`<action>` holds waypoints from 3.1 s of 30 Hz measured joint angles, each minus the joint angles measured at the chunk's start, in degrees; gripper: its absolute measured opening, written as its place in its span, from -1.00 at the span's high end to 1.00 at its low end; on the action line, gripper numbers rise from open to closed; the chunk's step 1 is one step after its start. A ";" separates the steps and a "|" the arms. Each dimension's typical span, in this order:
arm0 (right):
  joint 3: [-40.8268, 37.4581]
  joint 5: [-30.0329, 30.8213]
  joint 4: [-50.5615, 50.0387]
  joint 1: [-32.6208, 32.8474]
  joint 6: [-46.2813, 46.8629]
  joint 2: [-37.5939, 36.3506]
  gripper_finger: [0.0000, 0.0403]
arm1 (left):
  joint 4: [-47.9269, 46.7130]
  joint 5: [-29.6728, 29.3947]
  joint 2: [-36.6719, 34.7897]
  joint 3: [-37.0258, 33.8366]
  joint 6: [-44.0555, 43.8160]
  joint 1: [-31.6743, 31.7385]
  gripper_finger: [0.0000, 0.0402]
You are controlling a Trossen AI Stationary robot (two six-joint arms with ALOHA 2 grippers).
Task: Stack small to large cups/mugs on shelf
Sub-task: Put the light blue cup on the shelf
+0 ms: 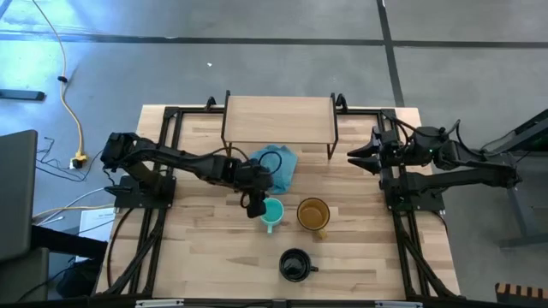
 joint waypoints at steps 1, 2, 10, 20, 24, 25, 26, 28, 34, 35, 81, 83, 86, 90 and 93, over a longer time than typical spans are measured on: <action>0.00 0.00 0.02 0.00 -0.03 0.00 0.58 | 0.03 0.83 0.56 0.00 0.46 -0.02 0.52; 0.00 0.00 0.02 0.00 -0.20 0.00 0.58 | -0.38 1.67 1.14 -0.04 0.91 -0.02 0.52; 0.00 0.00 0.04 0.00 -0.30 0.99 0.58 | 2.49 3.64 4.40 -0.06 0.76 -0.17 0.52; 0.00 -0.02 -0.12 0.00 -1.05 1.75 0.58 | 4.85 2.12 4.99 0.00 0.96 -0.17 0.52; 0.00 -0.02 -0.39 0.00 -1.05 1.84 0.58 | 6.38 2.14 6.00 0.08 0.75 -0.17 0.52; 0.00 -0.02 -0.45 0.00 -1.05 1.86 0.58 | 6.60 2.18 6.33 0.07 0.61 -0.15 0.52; 0.00 -0.02 -0.49 0.00 -1.05 1.84 0.58 | 5.68 2.21 6.44 -0.12 0.30 -0.17 0.52; 0.00 -0.03 -0.69 0.00 -1.05 1.76 0.58 | 6.79 2.16 7.08 -0.03 -0.18 -0.17 0.52; 0.00 -0.04 -1.54 0.00 -1.03 1.75 0.58 | 5.58 0.53 7.20 -0.04 -0.73 -0.17 0.85; 0.00 -0.04 -1.68 0.00 -1.05 1.73 0.58 | 5.31 0.48 7.20 -0.04 -0.67 -0.17 0.92; 0.00 8.22 5.33 -0.02 5.40 11.50 0.58 | -27.99 14.31 -3.41 28.38 42.56 48.89 1.00; 0.00 8.22 6.05 -0.02 5.40 13.26 0.58 | -28.09 15.23 -3.06 28.77 44.12 50.11 1.00; 0.00 8.22 7.48 -0.01 5.38 15.80 0.58 | -29.30 16.13 -1.25 30.76 45.73 50.78 1.00; 0.00 8.18 10.05 -0.02 5.38 19.03 0.58 | -31.74 16.26 2.49 34.95 46.78 50.84 1.00; 0.00 7.96 12.17 -0.01 5.39 20.62 0.58 | -33.73 16.75 5.48 38.37 46.91 50.77 1.00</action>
